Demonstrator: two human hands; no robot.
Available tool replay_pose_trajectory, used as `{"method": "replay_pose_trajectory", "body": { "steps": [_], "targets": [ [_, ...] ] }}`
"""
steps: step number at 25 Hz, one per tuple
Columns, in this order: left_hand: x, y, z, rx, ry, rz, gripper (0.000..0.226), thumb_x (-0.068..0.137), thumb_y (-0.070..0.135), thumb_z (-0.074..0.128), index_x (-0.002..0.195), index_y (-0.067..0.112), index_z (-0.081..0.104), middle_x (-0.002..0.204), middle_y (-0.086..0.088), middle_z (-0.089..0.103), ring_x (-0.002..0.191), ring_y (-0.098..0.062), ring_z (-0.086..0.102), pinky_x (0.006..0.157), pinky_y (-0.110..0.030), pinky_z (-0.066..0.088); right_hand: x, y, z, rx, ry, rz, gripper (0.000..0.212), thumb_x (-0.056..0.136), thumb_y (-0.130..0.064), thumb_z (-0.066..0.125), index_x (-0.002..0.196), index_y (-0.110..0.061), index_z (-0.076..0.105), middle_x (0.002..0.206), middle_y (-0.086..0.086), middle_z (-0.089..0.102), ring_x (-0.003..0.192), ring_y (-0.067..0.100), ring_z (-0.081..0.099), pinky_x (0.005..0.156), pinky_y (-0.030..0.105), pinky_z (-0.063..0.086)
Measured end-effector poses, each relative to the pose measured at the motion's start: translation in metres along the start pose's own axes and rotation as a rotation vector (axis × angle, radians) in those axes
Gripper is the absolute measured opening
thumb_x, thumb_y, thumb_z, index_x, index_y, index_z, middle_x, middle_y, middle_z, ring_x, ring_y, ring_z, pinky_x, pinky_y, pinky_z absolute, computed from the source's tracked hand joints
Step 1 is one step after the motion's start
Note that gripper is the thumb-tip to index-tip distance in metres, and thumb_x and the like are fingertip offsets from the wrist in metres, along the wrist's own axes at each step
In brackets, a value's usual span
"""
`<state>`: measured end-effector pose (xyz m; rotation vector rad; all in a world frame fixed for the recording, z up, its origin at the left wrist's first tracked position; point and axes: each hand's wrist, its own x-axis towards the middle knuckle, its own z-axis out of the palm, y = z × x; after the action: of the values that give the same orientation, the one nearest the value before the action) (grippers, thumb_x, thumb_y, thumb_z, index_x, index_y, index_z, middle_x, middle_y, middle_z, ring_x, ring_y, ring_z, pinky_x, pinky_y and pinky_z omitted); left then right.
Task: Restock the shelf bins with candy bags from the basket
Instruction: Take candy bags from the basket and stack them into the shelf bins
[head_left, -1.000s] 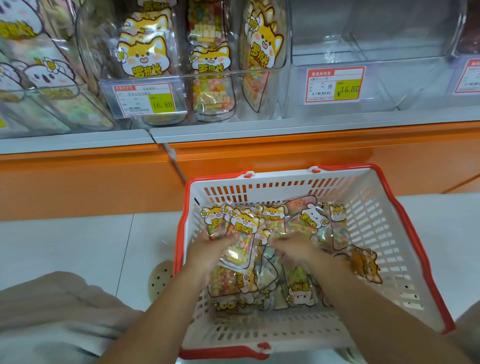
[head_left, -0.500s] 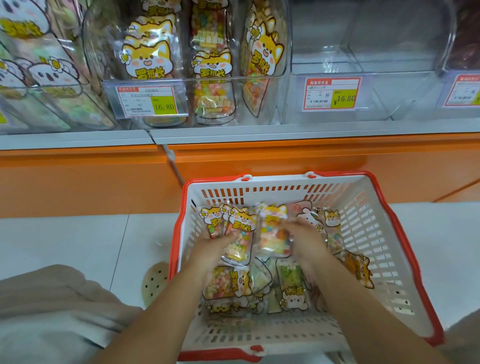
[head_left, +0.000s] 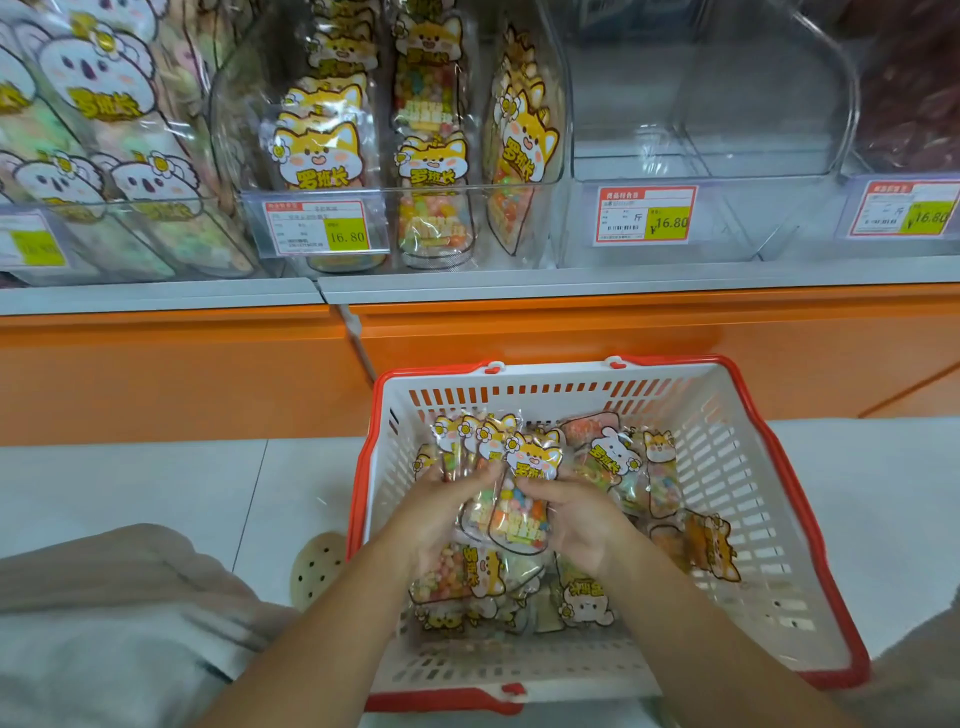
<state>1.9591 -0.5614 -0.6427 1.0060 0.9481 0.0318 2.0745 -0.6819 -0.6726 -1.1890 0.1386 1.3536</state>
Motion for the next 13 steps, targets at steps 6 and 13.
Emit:
{"method": "replay_pose_trajectory", "body": {
  "steps": [6, 13],
  "targets": [
    [-0.013, 0.01, 0.0, 0.287, -0.042, 0.084, 0.097, 0.071, 0.028, 0.085, 0.149, 0.019, 0.027, 0.113, 0.015, 0.051, 0.102, -0.008, 0.052, 0.082, -0.028, 0.044, -0.019, -0.015, 0.006, 0.013, -0.106, -0.059, 0.041, 0.079, -0.008, 0.073, 0.116, 0.0, 0.057, 0.106, 0.015, 0.069, 0.102, 0.029, 0.067, 0.092, 0.047, 0.052],
    [-0.039, 0.028, 0.016, 0.459, -0.042, 0.232, 0.085, 0.078, 0.032, 0.075, 0.144, 0.022, 0.022, 0.128, 0.01, 0.047, 0.112, -0.006, 0.049, 0.092, -0.027, 0.043, -0.045, -0.026, 0.031, -0.187, -0.005, -0.294, 0.04, 0.085, -0.002, 0.067, 0.122, -0.016, 0.06, 0.115, 0.008, 0.07, 0.113, 0.023, 0.063, 0.106, 0.049, 0.04]
  ]
}}
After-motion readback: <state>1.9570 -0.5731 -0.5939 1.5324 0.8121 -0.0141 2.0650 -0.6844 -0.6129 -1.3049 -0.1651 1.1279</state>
